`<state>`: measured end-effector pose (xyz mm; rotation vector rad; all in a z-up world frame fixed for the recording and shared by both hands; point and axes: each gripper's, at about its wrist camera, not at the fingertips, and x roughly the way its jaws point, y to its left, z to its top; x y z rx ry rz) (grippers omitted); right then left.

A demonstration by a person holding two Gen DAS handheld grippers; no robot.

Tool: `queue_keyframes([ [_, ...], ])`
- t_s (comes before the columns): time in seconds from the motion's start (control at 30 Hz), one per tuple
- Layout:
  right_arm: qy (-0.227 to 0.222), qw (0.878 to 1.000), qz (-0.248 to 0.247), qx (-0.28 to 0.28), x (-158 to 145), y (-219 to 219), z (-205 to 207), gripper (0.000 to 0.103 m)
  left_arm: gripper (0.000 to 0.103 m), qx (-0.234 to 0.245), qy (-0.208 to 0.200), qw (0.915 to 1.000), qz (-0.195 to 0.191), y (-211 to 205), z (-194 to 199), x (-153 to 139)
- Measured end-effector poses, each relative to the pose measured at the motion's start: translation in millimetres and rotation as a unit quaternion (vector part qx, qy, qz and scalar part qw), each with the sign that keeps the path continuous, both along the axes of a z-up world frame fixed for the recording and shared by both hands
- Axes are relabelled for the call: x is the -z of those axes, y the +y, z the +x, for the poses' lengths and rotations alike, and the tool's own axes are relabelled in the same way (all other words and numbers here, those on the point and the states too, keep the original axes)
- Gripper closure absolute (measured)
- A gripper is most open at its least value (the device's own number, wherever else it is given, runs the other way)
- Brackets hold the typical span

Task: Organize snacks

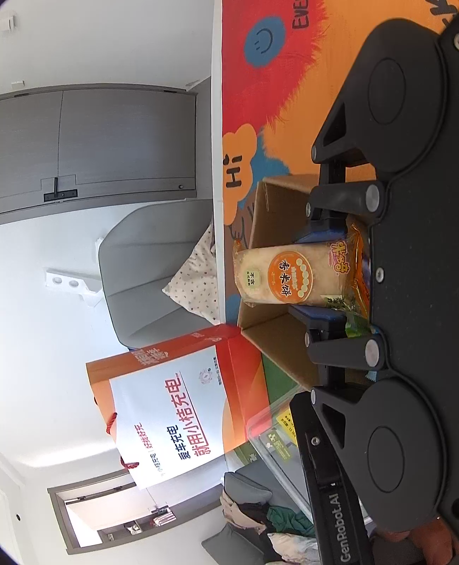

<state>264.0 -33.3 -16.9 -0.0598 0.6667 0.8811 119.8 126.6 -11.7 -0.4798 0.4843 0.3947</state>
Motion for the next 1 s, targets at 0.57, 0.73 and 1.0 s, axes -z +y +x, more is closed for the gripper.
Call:
queue_keyframes([
  [0.57,-0.007,1.0,0.003,0.002,-5.6,-1.1,-19.4,0.045,0.027,-0.032,-0.001,0.9995,-0.003,18.5,-27.8,4.5],
  [0.73,-0.01,1.0,-0.002,0.004,-9.6,-12.6,-24.4,0.042,0.02,-0.024,0.001,0.9997,0.0,12.5,-30.0,2.6],
  [1.0,-0.009,1.0,-0.004,0.027,-16.2,-38.1,-28.6,0.033,0.014,-0.002,0.005,1.0,0.008,-3.9,-32.7,-5.6],
])
